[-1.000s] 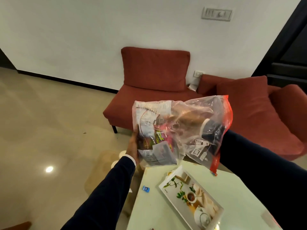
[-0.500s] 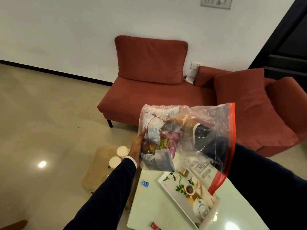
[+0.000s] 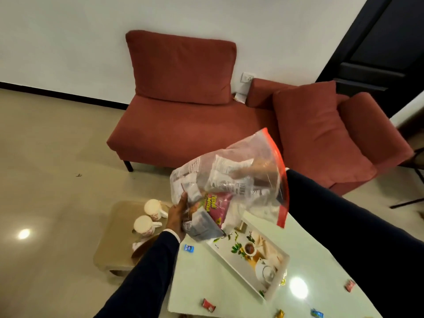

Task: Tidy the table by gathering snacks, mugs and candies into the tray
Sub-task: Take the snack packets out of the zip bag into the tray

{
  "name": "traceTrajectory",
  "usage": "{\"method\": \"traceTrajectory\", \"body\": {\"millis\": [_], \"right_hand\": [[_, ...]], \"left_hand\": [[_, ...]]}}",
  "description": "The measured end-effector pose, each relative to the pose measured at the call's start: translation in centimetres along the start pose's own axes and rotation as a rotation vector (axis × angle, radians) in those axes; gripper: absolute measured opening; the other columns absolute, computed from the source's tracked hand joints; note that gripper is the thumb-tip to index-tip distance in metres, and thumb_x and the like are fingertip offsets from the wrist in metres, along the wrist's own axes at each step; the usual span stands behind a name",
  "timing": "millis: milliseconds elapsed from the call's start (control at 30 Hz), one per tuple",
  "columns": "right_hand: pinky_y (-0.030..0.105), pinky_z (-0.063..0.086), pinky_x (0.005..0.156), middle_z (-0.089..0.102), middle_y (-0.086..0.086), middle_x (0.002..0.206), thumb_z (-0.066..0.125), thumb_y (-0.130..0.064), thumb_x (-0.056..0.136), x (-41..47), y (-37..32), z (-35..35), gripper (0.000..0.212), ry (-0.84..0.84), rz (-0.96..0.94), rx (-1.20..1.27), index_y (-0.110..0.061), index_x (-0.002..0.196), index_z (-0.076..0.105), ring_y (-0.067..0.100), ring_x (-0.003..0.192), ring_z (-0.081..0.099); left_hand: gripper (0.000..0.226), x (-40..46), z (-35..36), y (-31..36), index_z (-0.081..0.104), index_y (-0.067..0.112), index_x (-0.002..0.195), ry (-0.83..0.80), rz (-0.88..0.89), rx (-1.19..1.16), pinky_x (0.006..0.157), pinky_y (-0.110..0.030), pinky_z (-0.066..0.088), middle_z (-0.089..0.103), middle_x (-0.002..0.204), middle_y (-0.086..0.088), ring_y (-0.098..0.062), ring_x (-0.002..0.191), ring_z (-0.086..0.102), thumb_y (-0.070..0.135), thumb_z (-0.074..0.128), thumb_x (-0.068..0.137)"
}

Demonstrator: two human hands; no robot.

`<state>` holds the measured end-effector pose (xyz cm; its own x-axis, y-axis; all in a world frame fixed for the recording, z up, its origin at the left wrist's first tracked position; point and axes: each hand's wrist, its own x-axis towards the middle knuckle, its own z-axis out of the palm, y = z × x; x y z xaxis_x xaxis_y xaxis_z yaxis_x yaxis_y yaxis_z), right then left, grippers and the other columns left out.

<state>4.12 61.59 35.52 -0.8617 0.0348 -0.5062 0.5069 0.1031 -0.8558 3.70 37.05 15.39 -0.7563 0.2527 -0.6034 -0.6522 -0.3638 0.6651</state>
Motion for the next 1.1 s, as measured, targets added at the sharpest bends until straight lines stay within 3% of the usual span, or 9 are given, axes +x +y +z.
{"method": "traceTrajectory", "body": {"millis": [100, 200, 267, 467, 567, 667, 800, 933, 1100], "right_hand": [[0.062, 0.043, 0.109, 0.058, 0.029, 0.137, 0.073, -0.010, 0.088, -0.2, 2.3, -1.6, 0.046, -0.019, 0.068, 0.127, 0.002, 0.131, 0.062, 0.046, 0.122, 0.059], [0.046, 0.058, 0.083, 0.068, 0.025, 0.115, 0.088, -0.029, 0.072, -0.9, 2.2, -2.5, 0.051, 0.047, -0.099, 0.229, -0.004, 0.113, 0.072, 0.038, 0.098, 0.065], [0.039, 0.059, 0.075, 0.069, 0.024, 0.109, 0.095, -0.041, 0.059, -1.5, 2.9, -3.8, 0.073, 0.182, -0.175, 0.262, -0.004, 0.116, 0.070, 0.034, 0.090, 0.064], [0.049, 0.059, 0.091, 0.059, 0.024, 0.139, 0.077, -0.013, 0.080, -3.4, 6.5, -5.7, 0.064, 0.231, -0.228, 0.659, -0.003, 0.137, 0.050, 0.036, 0.113, 0.066], [0.050, 0.059, 0.088, 0.063, 0.021, 0.134, 0.073, -0.006, 0.081, -4.1, 8.7, -5.6, 0.065, 0.170, -0.270, 0.709, -0.007, 0.141, 0.049, 0.037, 0.113, 0.066], [0.048, 0.060, 0.081, 0.069, 0.020, 0.123, 0.066, 0.000, 0.080, -4.7, 10.5, -6.0, 0.055, 0.104, -0.285, 0.722, -0.006, 0.133, 0.057, 0.037, 0.106, 0.070], [0.044, 0.061, 0.071, 0.066, 0.026, 0.121, 0.062, 0.003, 0.072, -5.3, 12.3, -7.3, 0.063, 0.007, -0.242, 0.794, -0.004, 0.134, 0.055, 0.041, 0.102, 0.070], [0.056, 0.053, 0.098, 0.060, 0.027, 0.134, 0.057, 0.007, 0.073, -5.2, 14.5, -8.8, 0.071, -0.046, -0.197, 0.748, -0.005, 0.142, 0.048, 0.045, 0.121, 0.061], [0.055, 0.054, 0.094, 0.049, 0.031, 0.144, 0.057, 0.025, 0.073, -3.1, 19.1, -9.5, 0.089, 0.082, -0.087, 0.710, -0.004, 0.152, 0.028, 0.047, 0.121, 0.056]], "left_hand": [[0.065, 0.6, -0.8, 0.9, 0.066, 0.015, 0.135, -0.042, -0.018, -0.053, 0.094, -0.048, 0.058, 0.069, 0.130, -0.017, -0.036, 0.117, 0.068, 0.060, 0.065, 0.088], [0.071, 1.2, -1.8, 2.3, 0.061, 0.014, 0.141, -0.064, -0.039, -0.077, 0.113, -0.060, 0.041, 0.061, 0.140, -0.022, -0.041, 0.130, 0.058, 0.061, 0.062, 0.089], [0.072, 1.4, -2.5, 3.1, 0.060, 0.014, 0.141, -0.024, -0.026, -0.070, 0.115, -0.063, 0.036, 0.059, 0.142, -0.023, -0.043, 0.132, 0.055, 0.062, 0.063, 0.088], [0.063, 1.8, -4.6, 5.4, 0.063, 0.018, 0.138, 0.046, 0.066, -0.083, 0.090, -0.053, 0.058, 0.073, 0.123, -0.013, -0.034, 0.109, 0.070, 0.060, 0.060, 0.091], [0.060, 1.9, -4.5, 6.0, 0.058, 0.023, 0.144, -0.031, 0.047, -0.134, 0.101, -0.059, 0.051, 0.069, 0.132, -0.013, -0.037, 0.120, 0.065, 0.059, 0.052, 0.097], [0.059, 1.8, -3.6, 6.3, 0.055, 0.025, 0.146, -0.085, 0.024, -0.191, 0.087, -0.055, 0.059, 0.069, 0.130, -0.011, -0.033, 0.116, 0.068, 0.059, 0.045, 0.100], [0.064, 1.0, -2.1, 6.1, 0.046, 0.023, 0.153, -0.069, 0.024, -0.194, 0.093, -0.056, 0.054, 0.063, 0.138, -0.011, -0.035, 0.123, 0.062, 0.059, 0.041, 0.100], [0.063, 0.3, -1.5, 4.5, 0.050, 0.020, 0.150, -0.025, 0.020, -0.182, 0.094, -0.057, 0.056, 0.061, 0.141, -0.014, -0.036, 0.123, 0.063, 0.058, 0.046, 0.100], [0.063, -0.1, 0.5, 2.0, 0.052, 0.017, 0.149, 0.067, 0.031, -0.165, 0.113, -0.062, 0.038, 0.049, 0.154, -0.019, -0.041, 0.139, 0.048, 0.057, 0.045, 0.101]]}}
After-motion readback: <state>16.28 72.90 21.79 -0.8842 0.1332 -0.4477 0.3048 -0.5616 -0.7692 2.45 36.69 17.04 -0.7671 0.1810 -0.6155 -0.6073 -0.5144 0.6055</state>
